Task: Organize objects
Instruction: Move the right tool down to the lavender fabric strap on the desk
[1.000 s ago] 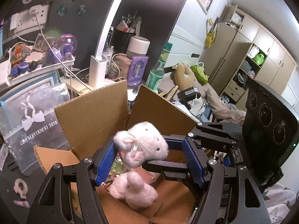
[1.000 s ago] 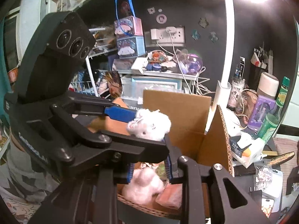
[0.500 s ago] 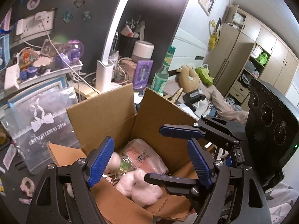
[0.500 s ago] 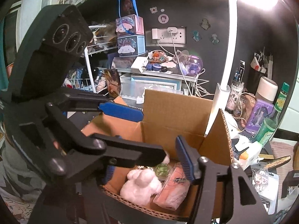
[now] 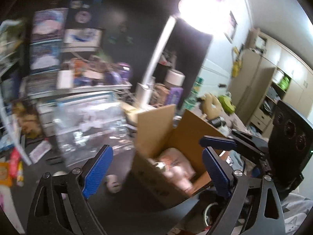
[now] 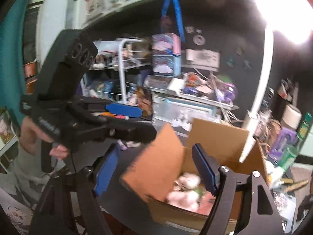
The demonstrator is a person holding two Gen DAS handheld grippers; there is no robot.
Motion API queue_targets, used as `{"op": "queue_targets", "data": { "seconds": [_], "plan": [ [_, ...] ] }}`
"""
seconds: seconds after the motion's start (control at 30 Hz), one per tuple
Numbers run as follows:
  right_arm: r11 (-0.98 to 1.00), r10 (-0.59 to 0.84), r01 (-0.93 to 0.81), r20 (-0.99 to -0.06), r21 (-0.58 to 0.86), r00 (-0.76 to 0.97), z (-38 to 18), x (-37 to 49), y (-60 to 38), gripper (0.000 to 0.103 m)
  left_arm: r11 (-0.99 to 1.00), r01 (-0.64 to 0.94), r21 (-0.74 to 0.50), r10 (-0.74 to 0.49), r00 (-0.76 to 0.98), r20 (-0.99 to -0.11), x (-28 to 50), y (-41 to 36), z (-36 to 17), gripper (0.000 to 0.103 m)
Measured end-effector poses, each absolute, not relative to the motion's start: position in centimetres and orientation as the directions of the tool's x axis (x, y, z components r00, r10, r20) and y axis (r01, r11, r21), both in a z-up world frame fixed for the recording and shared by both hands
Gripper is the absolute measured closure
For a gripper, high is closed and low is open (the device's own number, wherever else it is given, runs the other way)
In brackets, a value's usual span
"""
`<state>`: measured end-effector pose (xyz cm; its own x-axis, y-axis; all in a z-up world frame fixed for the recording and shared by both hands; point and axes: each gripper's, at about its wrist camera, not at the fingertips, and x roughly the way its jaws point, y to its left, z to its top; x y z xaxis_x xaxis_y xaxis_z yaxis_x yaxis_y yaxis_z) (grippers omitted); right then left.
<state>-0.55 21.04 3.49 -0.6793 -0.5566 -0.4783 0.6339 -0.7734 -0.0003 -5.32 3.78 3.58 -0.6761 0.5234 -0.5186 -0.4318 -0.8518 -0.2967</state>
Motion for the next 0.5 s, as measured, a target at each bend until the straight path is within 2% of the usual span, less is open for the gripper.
{"op": "queue_targets", "data": {
  "seconds": [0.23, 0.5],
  "plan": [
    [-0.678, -0.634, 0.735, -0.503, -0.006, -0.588, 2.8, 0.4, 14.3, 0.027, -0.91, -0.289, -0.299, 0.408, -0.759, -0.508, -2.3, -4.3, 1.9, 0.009],
    [-0.589, -0.653, 0.807, -0.617, 0.049, -0.439, -1.7, -2.0, 6.1, 0.027, -0.925, -0.162, -0.343, 0.334, -0.776, -0.536, -0.8, -11.2, -2.1, 0.009]
  ]
}}
